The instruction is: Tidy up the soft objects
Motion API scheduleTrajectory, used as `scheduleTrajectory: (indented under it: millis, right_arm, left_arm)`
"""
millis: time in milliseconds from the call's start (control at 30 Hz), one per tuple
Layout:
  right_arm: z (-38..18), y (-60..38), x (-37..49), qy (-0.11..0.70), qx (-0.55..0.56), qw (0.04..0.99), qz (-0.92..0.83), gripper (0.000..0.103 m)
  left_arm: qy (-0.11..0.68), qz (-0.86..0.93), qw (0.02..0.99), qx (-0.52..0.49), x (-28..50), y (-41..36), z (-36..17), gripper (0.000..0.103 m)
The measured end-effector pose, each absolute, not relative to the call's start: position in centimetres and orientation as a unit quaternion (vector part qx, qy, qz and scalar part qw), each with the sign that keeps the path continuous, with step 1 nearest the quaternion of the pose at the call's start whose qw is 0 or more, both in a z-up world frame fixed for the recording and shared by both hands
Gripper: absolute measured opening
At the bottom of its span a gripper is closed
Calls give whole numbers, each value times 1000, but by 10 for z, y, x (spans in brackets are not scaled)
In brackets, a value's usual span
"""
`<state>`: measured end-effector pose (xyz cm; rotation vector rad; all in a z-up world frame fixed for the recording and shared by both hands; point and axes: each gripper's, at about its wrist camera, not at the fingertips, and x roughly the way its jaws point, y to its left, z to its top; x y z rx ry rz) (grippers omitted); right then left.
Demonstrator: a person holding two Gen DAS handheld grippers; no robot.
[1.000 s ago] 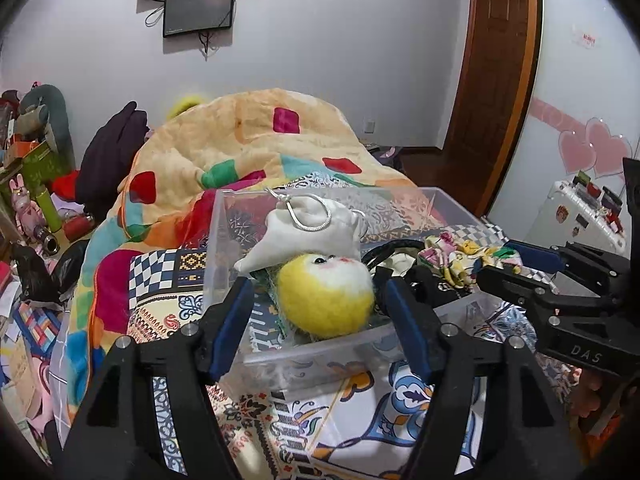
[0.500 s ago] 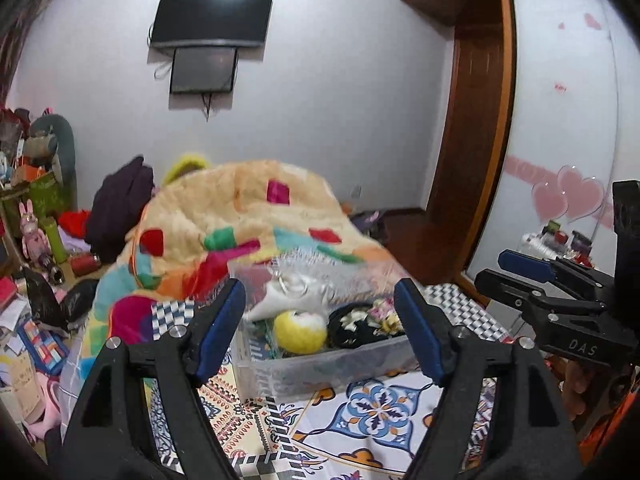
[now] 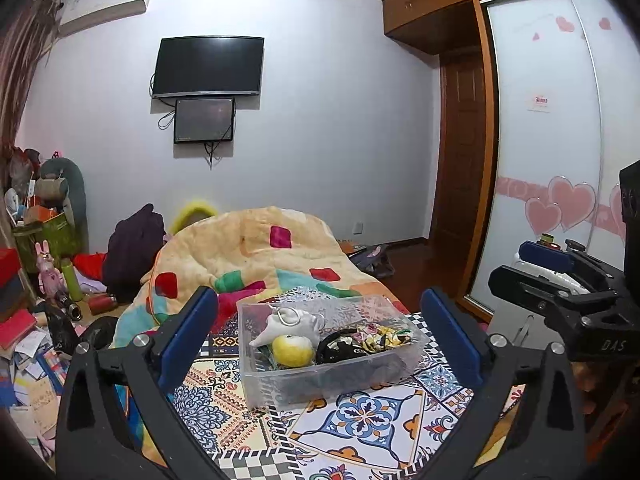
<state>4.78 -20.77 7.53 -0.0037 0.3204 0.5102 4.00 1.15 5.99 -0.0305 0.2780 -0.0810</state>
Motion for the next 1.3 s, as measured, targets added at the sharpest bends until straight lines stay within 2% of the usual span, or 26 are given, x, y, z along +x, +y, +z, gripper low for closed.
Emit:
scheduleTrajectory:
  millis: [1300]
  right_arm:
    - [69, -213, 40, 159, 0, 955, 250, 96]
  left_arm:
    - [138, -39, 990, -17, 37, 12, 51, 103]
